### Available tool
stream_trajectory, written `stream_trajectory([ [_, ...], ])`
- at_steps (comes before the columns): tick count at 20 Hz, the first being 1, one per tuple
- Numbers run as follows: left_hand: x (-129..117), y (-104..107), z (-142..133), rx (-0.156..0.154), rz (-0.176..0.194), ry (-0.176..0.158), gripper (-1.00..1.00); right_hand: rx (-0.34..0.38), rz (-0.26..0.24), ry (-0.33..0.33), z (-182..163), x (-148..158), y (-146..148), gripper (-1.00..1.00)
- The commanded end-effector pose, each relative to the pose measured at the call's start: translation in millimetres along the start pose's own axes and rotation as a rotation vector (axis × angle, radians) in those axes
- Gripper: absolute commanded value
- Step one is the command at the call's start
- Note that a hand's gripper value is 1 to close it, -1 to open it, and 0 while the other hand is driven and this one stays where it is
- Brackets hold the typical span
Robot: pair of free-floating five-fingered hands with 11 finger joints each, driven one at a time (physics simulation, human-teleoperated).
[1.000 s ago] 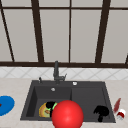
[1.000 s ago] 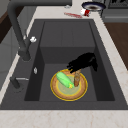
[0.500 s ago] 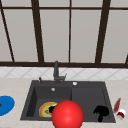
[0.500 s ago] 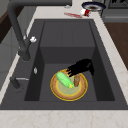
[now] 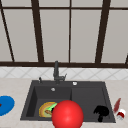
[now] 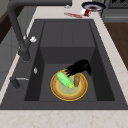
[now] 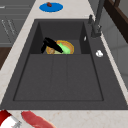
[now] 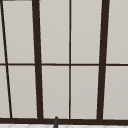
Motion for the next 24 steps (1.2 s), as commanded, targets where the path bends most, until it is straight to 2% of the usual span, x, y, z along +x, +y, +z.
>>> stream_trajectory([
  [1,-8,2,-4,-0.063,0.081,0.016,-1.00,0.000,0.000,0.000,0,0,0,0.00],
  [3,-17,1,-4,-0.052,0.108,0.030,-1.00,0.000,0.000,0.000,0,0,0,0.00],
  [5,-23,0,-5,-0.052,0.111,0.049,-1.00,0.000,0.000,0.000,0,0,0,0.00],
  [6,-25,-3,-7,-0.055,0.094,0.060,-1.00,0.000,0.000,0.000,0,0,0,0.00],
  [10,-27,-4,-10,-0.073,0.076,0.104,-1.00,0.000,0.000,0.000,0,0,0,0.00],
  [12,-20,-4,-11,-0.090,0.034,0.129,-1.00,0.000,0.000,0.000,0,0,0,0.00],
  [13,-15,-1,-10,-0.085,-0.007,0.128,-1.00,0.000,0.000,0.000,0,0,0,0.00],
  [14,-15,1,-10,-0.085,0.010,0.129,-1.00,0.000,0.000,0.000,0,0,0,0.00],
  [15,-15,-2,-12,-0.111,-0.004,0.127,-1.00,0.000,0.000,0.000,0,0,0,0.00],
  [16,-17,-5,-13,-0.115,-0.011,0.131,-1.00,0.000,0.000,0.000,0,0,0,0.00],
  [21,-20,-4,-11,-0.105,0.001,0.120,-1.00,0.000,0.000,0.000,0,0,0,0.00],
  [24,-16,-5,-12,-0.111,-0.030,0.130,-1.00,0.000,0.000,0.000,0,0,0,0.00],
])
